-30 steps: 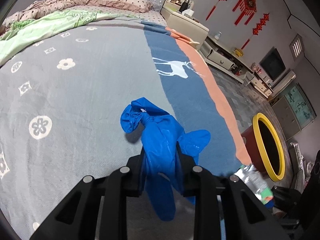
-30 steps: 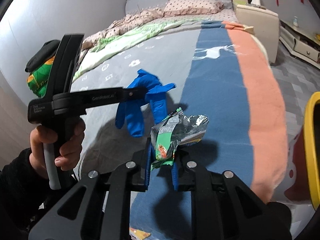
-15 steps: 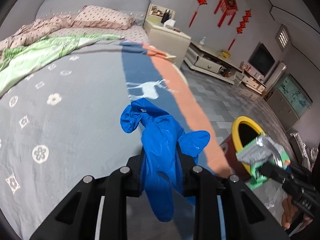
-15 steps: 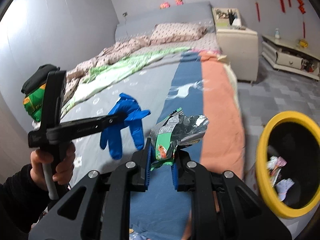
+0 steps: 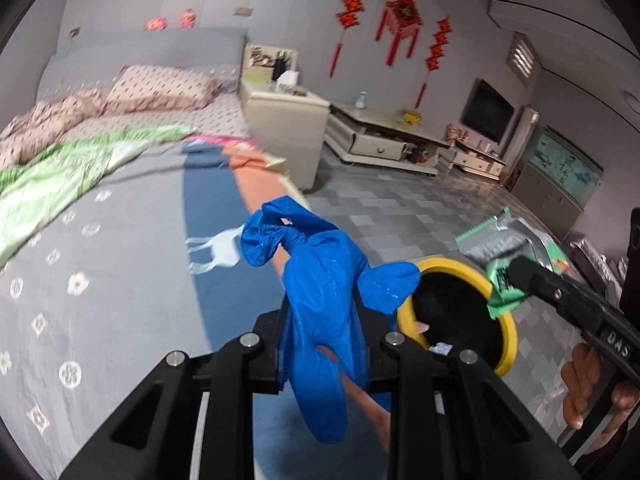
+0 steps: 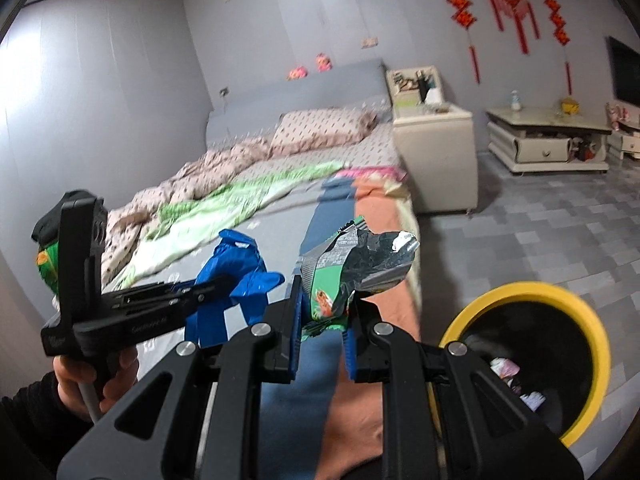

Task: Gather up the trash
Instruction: 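Carry the glove and wrapper with both grippers over to the yellow bin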

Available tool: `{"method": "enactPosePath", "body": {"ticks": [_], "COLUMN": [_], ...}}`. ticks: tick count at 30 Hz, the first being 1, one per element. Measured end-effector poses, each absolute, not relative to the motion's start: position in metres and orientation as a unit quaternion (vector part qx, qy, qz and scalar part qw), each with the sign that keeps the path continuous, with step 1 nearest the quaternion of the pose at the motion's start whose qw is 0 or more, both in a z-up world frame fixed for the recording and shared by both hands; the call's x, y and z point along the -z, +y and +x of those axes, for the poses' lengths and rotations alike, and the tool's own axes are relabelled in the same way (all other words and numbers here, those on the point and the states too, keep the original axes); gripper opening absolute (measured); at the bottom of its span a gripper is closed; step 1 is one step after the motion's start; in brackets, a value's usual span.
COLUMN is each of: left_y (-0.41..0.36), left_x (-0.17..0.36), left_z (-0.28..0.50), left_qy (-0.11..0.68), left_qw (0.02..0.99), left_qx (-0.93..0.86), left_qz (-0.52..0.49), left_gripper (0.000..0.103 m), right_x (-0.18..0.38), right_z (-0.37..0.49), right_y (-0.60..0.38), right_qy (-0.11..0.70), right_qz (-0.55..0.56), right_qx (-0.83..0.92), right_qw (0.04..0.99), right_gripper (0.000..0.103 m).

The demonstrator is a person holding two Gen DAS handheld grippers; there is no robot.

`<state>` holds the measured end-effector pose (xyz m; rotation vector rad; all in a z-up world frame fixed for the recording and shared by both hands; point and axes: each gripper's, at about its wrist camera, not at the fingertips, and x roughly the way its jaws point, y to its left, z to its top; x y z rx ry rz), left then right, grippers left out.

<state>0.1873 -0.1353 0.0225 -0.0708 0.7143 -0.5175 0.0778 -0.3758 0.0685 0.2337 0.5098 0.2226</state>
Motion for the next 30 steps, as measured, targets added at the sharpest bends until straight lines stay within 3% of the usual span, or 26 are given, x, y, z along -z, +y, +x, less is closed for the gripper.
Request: {"method": "enactPosePath", "body": {"ticks": [17,30], "left_y": [-0.244,-0.322], "left_x": [-0.068,-0.023], "left_z": [0.176,0.197], "left_qy": [0.305,0.354], "left_qw": [0.901,0.872], "left_qx": [0.307,0.337], "left_qz": [0.016,0.03], "left_gripper": [0.023,0.023], "right_x": [-0.126,-0.083], "right_z": [0.044,0.05], "right_y": [-0.495,-0.563], "right_qy": [0.189,0.239], "right_qz": [0.126,0.166], "right_qx": [-0.009,0.048], "right_qw": [0.974,0.955], "right_gripper": [0.017,0.018]}}
